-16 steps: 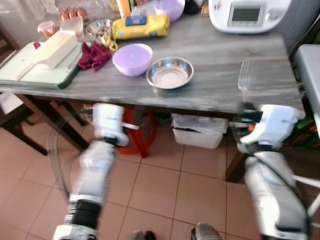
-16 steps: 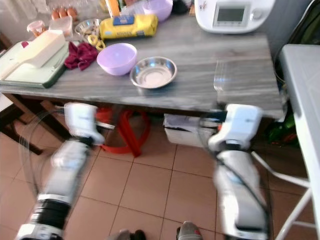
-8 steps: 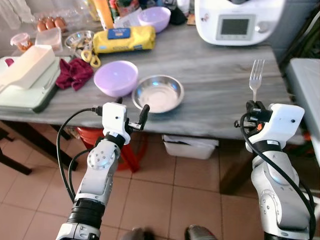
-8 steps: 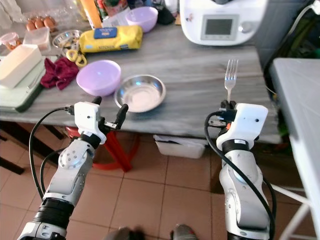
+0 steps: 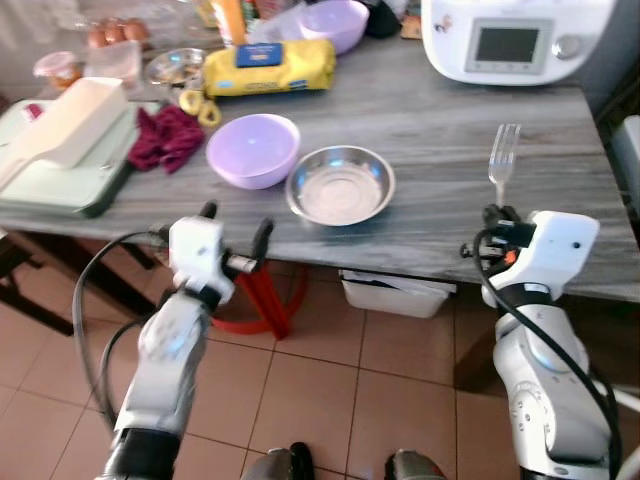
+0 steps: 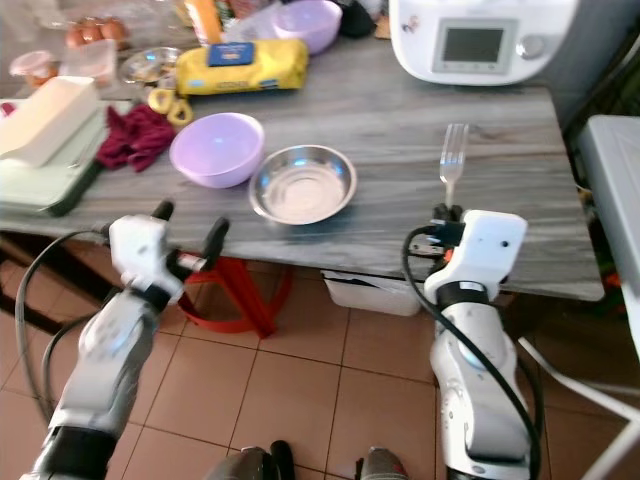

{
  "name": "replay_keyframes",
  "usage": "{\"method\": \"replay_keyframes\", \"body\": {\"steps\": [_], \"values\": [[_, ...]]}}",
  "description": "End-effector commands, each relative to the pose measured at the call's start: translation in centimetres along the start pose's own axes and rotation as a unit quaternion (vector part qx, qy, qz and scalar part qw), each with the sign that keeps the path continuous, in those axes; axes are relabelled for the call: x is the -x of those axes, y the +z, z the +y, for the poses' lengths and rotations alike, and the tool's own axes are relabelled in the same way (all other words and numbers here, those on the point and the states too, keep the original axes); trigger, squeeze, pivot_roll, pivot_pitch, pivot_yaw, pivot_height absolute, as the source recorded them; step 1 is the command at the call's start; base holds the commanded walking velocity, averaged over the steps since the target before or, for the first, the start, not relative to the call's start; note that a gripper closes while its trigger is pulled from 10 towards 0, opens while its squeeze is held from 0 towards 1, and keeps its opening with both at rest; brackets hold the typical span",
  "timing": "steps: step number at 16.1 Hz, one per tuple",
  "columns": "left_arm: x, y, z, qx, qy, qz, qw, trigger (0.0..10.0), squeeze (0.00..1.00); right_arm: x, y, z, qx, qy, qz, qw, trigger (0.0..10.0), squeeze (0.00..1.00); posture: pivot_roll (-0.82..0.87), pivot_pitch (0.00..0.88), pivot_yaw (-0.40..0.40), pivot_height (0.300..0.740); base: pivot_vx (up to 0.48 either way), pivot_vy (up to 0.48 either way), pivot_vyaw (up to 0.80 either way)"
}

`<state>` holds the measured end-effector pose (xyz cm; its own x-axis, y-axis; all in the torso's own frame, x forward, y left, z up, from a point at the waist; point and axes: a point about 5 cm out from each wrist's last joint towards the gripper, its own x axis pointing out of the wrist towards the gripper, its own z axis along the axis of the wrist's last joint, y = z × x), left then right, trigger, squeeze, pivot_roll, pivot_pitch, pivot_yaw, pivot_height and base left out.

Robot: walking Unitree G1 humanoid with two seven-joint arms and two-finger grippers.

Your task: Setting the table

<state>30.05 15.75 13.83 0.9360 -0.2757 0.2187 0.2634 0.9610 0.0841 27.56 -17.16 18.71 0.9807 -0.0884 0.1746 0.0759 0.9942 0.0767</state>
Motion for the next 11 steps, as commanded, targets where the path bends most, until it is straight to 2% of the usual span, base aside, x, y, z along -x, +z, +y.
{"method": "replay_keyframes", "body": {"steps": [1, 2, 5, 8, 11], "values": [[0.4, 0.3, 0.2, -0.001, -0.007, 0.0, 1.0, 10.0, 0.0, 0.1, 0.2, 0.2, -0.004, 0.0, -0.008, 1.0, 10.0, 0.0, -0.15, 0.217, 0.122, 0.74, 0.0, 0.0, 0.0], [1.3, 0.2, -0.3, 0.0, -0.036, 0.006, 0.999, 10.0, 0.0, -0.2, 0.1, 0.2, -0.009, -0.005, -0.008, 1.0, 10.0, 0.0, -0.14, 0.217, 0.12, 0.74, 0.0, 0.0, 0.0], [2.2, 0.1, -0.6, -0.003, -0.084, 0.02, 0.996, 10.0, 0.0, -0.9, 0.2, 0.6, -0.02, -0.014, -0.015, 1.0, 10.0, 0.0, -0.12, 0.217, 0.126, 0.74, 0.0, 0.0, 0.0], [2.5, 0.1, -0.8, -0.002, -0.112, 0.028, 0.993, 10.0, 0.0, -2.0, 0.0, 0.4, -0.049, -0.044, -0.006, 0.998, 10.0, 0.0, -0.11, 0.22, 0.128, 0.74, 0.0, 0.0, 0.0], [2.9, 0.1, -1.7, 0.008, -0.151, 0.036, 0.988, 10.0, 0.0, -2.7, -0.5, 1.3, -0.082, -0.045, 0.011, 0.996, 10.0, 0.0, -0.11, 0.23, 0.124, 0.74, 0.0, 0.0, 0.0]]}}
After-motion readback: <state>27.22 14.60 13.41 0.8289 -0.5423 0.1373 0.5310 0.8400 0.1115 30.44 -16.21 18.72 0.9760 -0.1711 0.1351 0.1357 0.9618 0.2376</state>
